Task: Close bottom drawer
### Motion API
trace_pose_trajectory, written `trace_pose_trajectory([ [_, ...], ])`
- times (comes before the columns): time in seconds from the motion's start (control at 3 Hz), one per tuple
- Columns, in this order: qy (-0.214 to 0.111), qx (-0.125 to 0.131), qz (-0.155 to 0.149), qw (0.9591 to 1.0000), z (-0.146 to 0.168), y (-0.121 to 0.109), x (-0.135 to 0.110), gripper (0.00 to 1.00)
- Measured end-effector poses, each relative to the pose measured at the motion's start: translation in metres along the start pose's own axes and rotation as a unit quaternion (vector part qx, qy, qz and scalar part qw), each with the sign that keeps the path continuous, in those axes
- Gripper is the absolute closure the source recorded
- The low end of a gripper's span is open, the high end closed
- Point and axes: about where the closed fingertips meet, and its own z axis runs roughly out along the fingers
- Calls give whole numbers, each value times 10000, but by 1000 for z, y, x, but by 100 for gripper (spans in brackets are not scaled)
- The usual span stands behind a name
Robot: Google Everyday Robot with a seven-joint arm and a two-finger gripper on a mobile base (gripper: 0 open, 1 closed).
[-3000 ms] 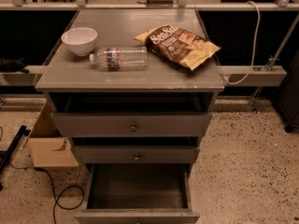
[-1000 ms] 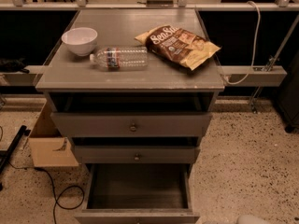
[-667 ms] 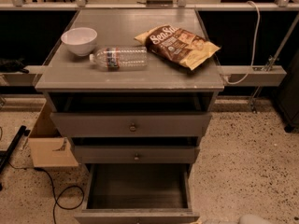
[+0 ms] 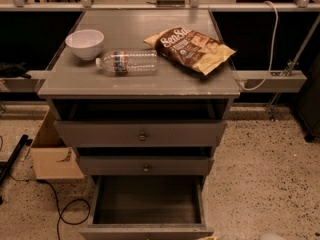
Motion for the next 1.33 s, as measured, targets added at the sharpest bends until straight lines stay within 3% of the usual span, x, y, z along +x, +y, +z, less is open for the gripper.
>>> trace_pose_trajectory([
  [0.33, -182, 104, -206, 9996, -4, 0, -3, 100],
  [0.67, -557, 554, -711, 9944, -12, 5, -9, 100],
  [1.0, -627, 677, -711, 9932, -18, 2, -9, 100],
  [1.33, -574, 569, -676, 9944, -13, 7, -7, 100],
])
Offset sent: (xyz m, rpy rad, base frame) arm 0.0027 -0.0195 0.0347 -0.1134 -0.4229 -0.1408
